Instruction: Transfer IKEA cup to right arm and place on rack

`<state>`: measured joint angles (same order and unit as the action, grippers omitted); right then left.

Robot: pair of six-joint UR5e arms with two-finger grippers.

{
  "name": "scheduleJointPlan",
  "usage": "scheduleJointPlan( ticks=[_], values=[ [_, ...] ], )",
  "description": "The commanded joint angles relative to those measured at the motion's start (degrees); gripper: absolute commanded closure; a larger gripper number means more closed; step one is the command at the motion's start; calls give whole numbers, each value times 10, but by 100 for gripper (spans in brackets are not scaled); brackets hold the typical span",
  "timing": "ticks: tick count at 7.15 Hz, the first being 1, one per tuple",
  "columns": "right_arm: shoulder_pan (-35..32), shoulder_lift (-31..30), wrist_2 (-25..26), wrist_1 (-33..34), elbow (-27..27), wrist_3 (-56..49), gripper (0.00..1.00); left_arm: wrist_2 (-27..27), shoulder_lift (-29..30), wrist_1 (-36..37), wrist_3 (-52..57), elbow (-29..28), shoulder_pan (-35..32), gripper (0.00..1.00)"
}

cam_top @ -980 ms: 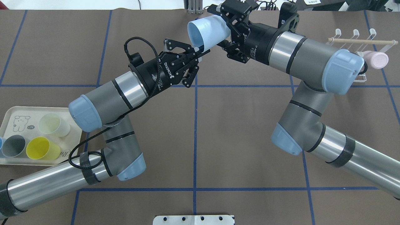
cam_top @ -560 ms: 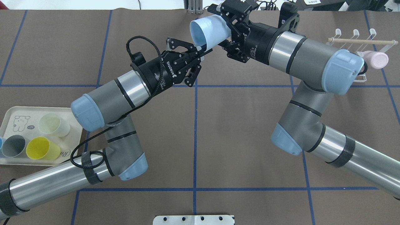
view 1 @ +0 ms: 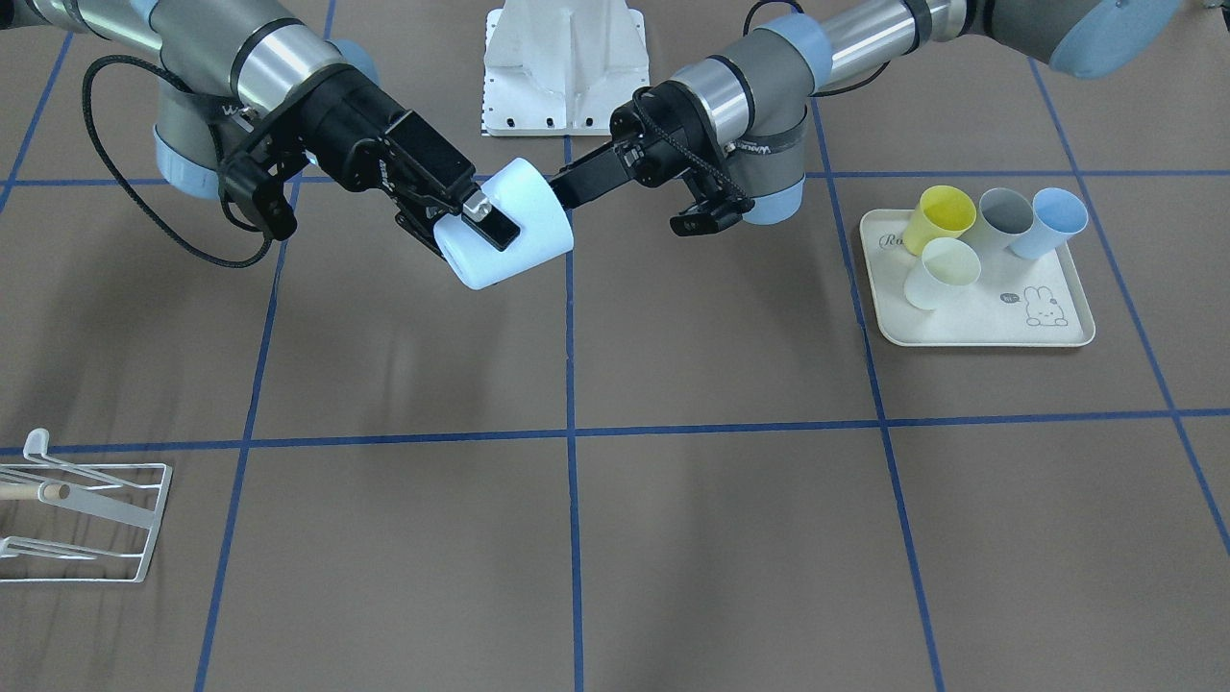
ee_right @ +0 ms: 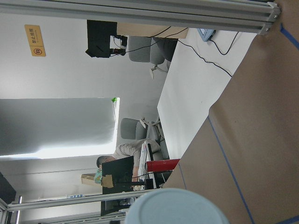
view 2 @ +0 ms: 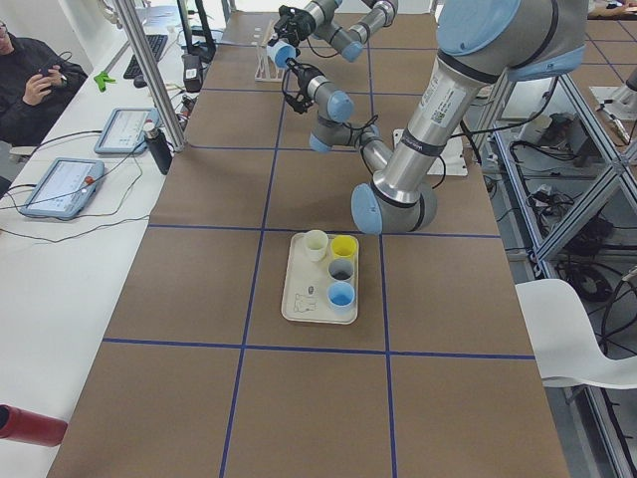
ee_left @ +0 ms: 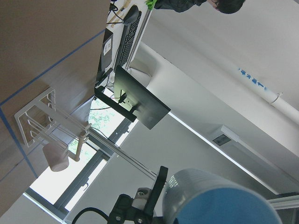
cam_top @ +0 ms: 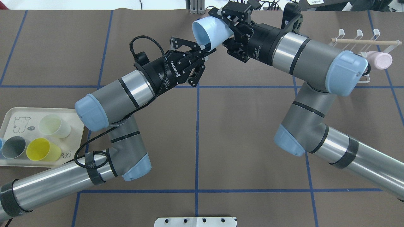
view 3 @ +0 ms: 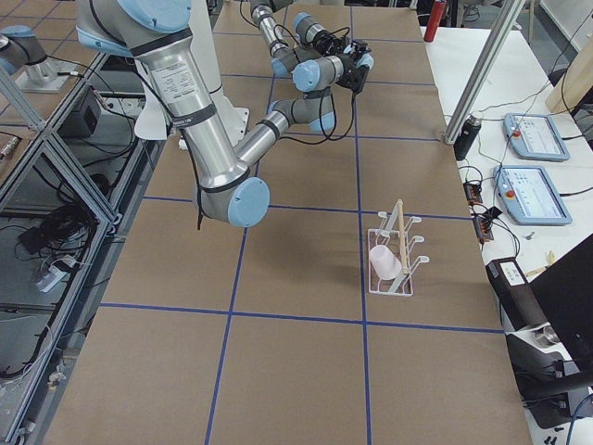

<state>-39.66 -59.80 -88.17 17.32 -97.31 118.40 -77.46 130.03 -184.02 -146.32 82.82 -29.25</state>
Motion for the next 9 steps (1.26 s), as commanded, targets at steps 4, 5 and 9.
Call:
scheduleJointPlan(
  ticks=[4, 5, 9],
  values=[
    [-32, -1, 0, -20, 14, 1, 100, -1, -6, -9, 9, 0, -1, 0],
    [-53, -2, -1, -17, 21, 2, 100, -1, -6, -9, 16, 0, -2, 0],
    [-130, -25, -17, 173, -8, -211, 100, -53, -5, 28, 140, 5, -23, 0]
  ],
)
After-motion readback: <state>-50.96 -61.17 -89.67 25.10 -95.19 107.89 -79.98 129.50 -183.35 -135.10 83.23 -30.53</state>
